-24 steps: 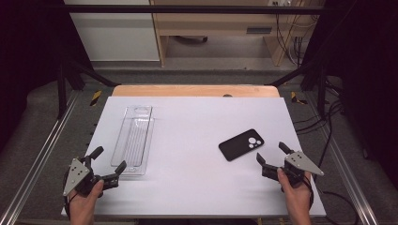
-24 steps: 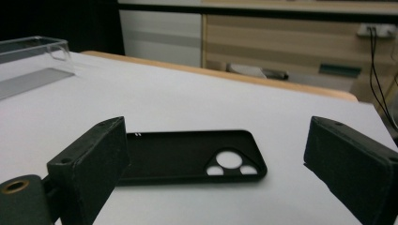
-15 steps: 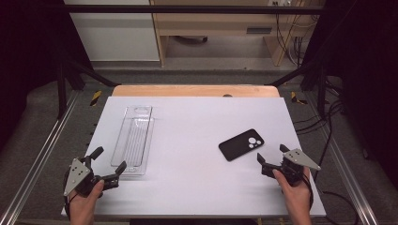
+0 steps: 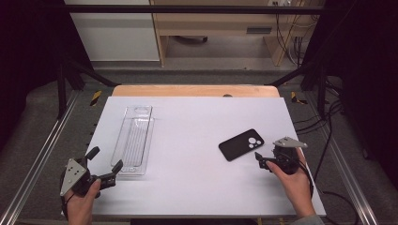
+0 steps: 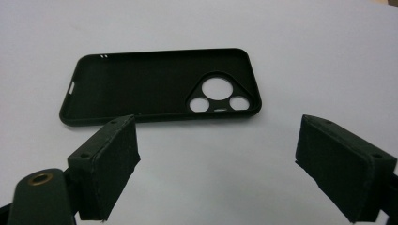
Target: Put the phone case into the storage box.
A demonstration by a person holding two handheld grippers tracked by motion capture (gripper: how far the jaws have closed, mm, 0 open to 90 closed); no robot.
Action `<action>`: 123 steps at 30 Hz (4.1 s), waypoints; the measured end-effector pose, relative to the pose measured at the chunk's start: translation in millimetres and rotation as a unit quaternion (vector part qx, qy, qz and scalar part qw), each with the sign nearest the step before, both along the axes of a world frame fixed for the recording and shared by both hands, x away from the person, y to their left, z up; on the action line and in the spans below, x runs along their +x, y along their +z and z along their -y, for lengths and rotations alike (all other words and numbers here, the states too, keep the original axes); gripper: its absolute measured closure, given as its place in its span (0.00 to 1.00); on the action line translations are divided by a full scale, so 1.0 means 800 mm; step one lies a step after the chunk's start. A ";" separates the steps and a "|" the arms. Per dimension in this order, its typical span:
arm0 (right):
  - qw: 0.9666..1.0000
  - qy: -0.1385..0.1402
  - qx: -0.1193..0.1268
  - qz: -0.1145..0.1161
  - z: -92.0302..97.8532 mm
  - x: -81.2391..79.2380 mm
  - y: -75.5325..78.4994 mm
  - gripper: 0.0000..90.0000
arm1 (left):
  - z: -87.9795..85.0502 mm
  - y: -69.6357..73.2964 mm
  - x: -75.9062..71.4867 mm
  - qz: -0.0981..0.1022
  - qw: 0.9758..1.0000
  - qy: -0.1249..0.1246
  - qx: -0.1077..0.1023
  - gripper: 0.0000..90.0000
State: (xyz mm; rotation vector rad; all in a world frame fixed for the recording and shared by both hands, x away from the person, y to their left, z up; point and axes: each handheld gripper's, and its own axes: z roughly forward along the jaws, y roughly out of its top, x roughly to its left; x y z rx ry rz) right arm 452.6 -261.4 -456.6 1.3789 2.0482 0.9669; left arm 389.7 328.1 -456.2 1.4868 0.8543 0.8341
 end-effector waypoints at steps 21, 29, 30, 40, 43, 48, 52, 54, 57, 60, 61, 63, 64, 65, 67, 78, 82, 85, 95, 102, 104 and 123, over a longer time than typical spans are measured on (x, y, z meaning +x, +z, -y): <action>0.988 0.025 -0.047 -0.144 0.005 0.100 0.022 0.30 | -0.002 0.001 -0.002 0.002 1.000 0.004 -0.006 0.02; 0.988 0.018 -0.036 -0.149 0.003 0.124 0.025 0.56 | -0.004 0.001 -0.002 0.003 1.000 0.006 -0.009 0.02; 0.988 0.018 -0.033 -0.151 0.004 0.126 0.024 0.58 | -0.004 0.001 -0.002 0.003 1.000 0.007 -0.009 0.02; 0.987 0.012 -0.021 -0.161 0.006 0.133 0.014 0.73 | -0.004 0.002 -0.002 0.002 1.000 0.009 -0.011 0.01; 0.987 0.011 -0.020 -0.160 0.007 0.134 0.012 0.74 | -0.005 0.002 -0.002 0.003 1.000 0.011 -0.013 0.01; 0.987 0.008 -0.017 -0.162 0.009 0.133 0.009 0.77 | -0.006 0.002 -0.002 0.003 1.000 0.012 -0.013 0.01; 0.987 0.005 -0.018 -0.160 0.011 0.133 0.007 0.78 | -0.005 0.001 -0.002 0.002 1.000 0.011 -0.011 0.01; 0.986 0.002 -0.017 -0.163 0.013 0.133 0.000 0.78 | -0.005 0.002 -0.002 0.002 1.000 0.011 -0.010 0.01; 0.986 0.001 -0.013 -0.168 0.015 0.132 -0.005 0.79 | -0.006 0.002 -0.002 0.002 1.000 0.011 -0.010 0.01; 0.987 0.003 -0.016 -0.161 0.016 0.130 -0.009 0.82 | -0.005 0.002 -0.002 0.002 1.000 0.011 -0.011 0.01; 0.987 0.001 -0.016 -0.160 0.016 0.130 -0.010 0.83 | -0.005 0.002 -0.002 0.002 1.000 0.011 -0.010 0.01; 0.987 -0.003 -0.012 -0.159 0.018 0.130 -0.013 0.84 | -0.005 0.002 -0.002 0.001 1.000 0.010 -0.008 0.01; 0.987 -0.002 -0.009 -0.158 0.018 0.130 -0.014 0.84 | -0.004 0.002 -0.002 0.002 1.000 0.010 -0.009 0.01; 0.988 -0.001 -0.005 -0.157 0.018 0.130 -0.015 0.84 | -0.004 0.002 -0.002 0.002 1.000 0.010 -0.009 0.01; 0.988 0.000 -0.003 -0.157 0.018 0.129 -0.016 0.84 | -0.005 0.002 -0.002 0.002 1.000 0.011 -0.009 0.01; 0.989 -0.001 -0.006 -0.150 0.019 0.125 -0.027 0.86 | -0.005 0.002 -0.002 0.002 1.000 0.010 -0.009 0.01; 0.990 -0.002 -0.010 -0.143 0.017 0.123 -0.028 0.88 | -0.004 0.002 -0.002 0.001 1.000 0.010 -0.008 0.01; 0.991 -0.006 -0.020 -0.134 0.014 0.121 -0.029 0.90 | -0.005 0.002 -0.002 0.002 1.000 0.011 -0.008 0.02; 0.993 -0.007 -0.029 -0.116 0.010 0.115 -0.025 0.95 | -0.006 0.002 -0.003 0.004 1.000 0.012 -0.009 0.02; 0.997 0.003 -0.012 -0.082 0.012 0.103 0.010 0.98 | -0.005 0.002 -0.002 0.003 1.000 0.012 -0.007 0.02; 0.997 0.010 -0.017 -0.072 0.010 0.098 0.020 0.98 | -0.005 0.002 -0.003 0.003 1.000 0.012 -0.006 0.02; 0.988 0.050 -0.136 0.047 -0.030 0.072 0.110 0.98 | 0.000 0.010 -0.014 -0.013 1.000 0.023 -0.002 0.02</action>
